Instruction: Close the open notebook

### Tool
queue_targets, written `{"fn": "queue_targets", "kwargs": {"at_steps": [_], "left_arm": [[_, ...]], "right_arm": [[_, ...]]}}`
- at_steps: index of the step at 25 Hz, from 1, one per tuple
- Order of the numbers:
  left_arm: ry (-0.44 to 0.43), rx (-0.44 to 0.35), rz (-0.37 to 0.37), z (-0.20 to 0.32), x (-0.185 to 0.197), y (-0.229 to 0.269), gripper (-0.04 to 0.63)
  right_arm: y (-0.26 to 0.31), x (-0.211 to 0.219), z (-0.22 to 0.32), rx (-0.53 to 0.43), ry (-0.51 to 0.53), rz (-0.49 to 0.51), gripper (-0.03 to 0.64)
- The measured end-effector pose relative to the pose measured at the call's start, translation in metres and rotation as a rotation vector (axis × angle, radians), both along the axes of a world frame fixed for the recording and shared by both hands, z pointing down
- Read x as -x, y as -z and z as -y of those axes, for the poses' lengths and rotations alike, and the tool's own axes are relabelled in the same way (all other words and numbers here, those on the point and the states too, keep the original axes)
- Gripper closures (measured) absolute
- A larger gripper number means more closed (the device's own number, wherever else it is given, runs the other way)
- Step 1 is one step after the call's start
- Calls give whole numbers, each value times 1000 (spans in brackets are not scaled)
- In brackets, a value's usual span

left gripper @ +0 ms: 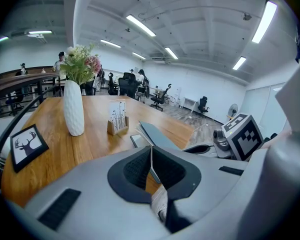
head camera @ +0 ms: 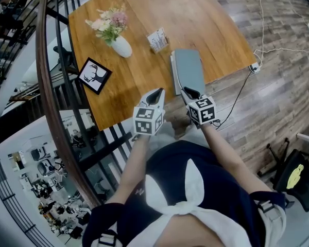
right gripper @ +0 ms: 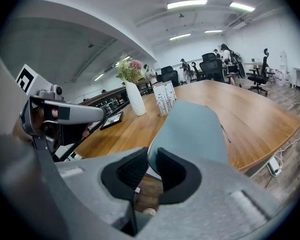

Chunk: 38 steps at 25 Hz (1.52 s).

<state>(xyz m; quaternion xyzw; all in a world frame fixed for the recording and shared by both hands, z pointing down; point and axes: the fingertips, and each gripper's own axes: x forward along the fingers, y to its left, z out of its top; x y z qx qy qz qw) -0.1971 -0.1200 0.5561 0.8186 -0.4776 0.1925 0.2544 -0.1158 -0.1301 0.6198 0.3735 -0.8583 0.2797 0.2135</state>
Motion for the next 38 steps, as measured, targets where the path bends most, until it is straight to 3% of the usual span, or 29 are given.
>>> {"fn": "queue_targets", "kwargs": {"at_steps": [16, 38], "left_arm": [[6, 23, 0, -4, 8, -7, 569], [-16, 46, -5, -11, 18, -17, 569]], "right_arm": [[-21, 16, -3, 28, 59, -73, 558], [-44, 31, -5, 19, 57, -153, 539]]}}
